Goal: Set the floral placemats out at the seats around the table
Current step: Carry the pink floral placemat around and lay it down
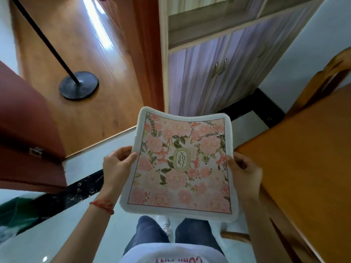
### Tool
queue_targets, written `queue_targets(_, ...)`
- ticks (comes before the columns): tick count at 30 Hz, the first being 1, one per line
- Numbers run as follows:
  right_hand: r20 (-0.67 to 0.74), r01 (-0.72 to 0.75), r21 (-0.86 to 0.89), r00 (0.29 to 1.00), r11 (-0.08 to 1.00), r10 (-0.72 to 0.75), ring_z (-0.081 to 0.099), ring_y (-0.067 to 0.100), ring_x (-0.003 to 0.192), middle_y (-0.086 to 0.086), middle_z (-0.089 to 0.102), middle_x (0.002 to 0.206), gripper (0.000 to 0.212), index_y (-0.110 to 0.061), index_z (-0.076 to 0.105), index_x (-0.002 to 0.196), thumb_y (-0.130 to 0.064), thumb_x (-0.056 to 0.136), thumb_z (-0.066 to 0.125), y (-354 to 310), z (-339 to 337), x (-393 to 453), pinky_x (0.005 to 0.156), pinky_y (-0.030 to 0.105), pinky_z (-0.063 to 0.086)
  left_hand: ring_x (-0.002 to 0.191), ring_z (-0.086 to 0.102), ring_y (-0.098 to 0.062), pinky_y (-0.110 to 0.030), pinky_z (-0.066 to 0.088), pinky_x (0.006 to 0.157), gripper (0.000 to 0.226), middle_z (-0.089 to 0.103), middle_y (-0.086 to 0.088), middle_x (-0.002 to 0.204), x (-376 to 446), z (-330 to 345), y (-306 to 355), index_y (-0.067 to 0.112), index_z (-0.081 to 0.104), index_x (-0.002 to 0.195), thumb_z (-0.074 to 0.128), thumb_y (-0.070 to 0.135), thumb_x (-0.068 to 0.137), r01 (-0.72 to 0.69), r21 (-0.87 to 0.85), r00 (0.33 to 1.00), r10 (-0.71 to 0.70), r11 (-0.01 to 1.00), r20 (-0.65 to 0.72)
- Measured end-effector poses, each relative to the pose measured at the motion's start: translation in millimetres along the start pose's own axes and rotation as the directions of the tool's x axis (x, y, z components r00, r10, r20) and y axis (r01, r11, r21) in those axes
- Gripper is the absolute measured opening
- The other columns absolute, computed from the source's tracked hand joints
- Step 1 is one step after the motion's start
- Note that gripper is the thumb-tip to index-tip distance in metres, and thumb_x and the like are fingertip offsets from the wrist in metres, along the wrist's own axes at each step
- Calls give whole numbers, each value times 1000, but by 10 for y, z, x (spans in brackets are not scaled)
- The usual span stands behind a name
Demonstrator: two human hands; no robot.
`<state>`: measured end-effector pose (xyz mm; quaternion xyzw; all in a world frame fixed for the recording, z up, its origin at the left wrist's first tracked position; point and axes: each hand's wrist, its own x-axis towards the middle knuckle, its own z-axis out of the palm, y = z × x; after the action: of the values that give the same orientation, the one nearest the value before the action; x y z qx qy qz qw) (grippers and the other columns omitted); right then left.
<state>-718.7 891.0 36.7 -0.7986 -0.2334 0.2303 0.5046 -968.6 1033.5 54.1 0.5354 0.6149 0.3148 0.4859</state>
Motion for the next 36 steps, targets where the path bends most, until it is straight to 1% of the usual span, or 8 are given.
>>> queue_targets(3,-65,-36,1,997,999,36,69,15,68,-2,71,80,13,-15,69,96,-16,85,64,11,-32,155,59,35,58,62,66,-8,-19,55,52,18,69,-6,85,254,181,142,9,68,99,67,9,81,-14,3,998,13,1000,66)
queue_targets(9,-183,-73,25,980,997,76,68,10,65,-7,69,79,13,-28,64,89,-15,84,64,30,-215,502,55,25,56,70,65,-16,-26,56,63,16,69,-2,83,664,742,478,10,70,97,67,8,81,-60,36,987,54,998,152)
queue_targets(13,-251,-111,21,962,994,112,68,12,68,-1,69,81,12,-12,67,95,-15,84,64,53,-372,817,54,21,56,67,62,-11,-29,53,67,14,67,8,76,923,1184,684,17,70,88,66,6,80,-117,105,975,95,988,199)
queue_targets(16,-298,-141,66,942,988,154,67,15,69,-1,68,81,14,-9,66,97,-14,84,64,53,-479,1024,55,23,57,66,60,-10,-31,52,68,14,66,2,75,1094,1496,870,9,70,94,65,8,81,-172,160,963,132,972,235)
queue_targets(20,-367,-165,90,911,982,187,68,17,74,0,69,85,17,-10,67,99,-16,83,66,91,-611,1263,62,31,58,57,61,2,-16,50,58,11,67,3,74,1241,1840,1083,13,70,87,64,6,81,-262,157,927,203,952,316)
queue_targets(24,-406,-204,73,888,976,216,68,16,71,-1,69,83,15,-12,67,98,-17,83,66,103,-701,1433,58,26,57,70,66,-17,-31,53,69,14,71,-5,81,1433,2129,1189,11,71,92,64,7,81,-221,153,916,151,963,372)
queue_targets(29,-457,-255,90,848,963,267,67,12,69,-2,69,83,15,-13,66,99,-16,84,65,87,-736,1649,54,22,56,74,66,-21,-31,53,71,13,71,-6,81,1685,2481,1333,6,70,92,65,6,81,-229,158,890,141,960,433)
queue_targets(36,-581,-327,141,737,934,346,68,17,69,-2,70,81,16,-15,68,98,-21,82,67,31,-670,2088,61,38,58,71,64,-20,-33,52,71,9,69,-2,77,2241,3090,1631,9,69,89,66,7,81,-269,160,811,134,950,570)
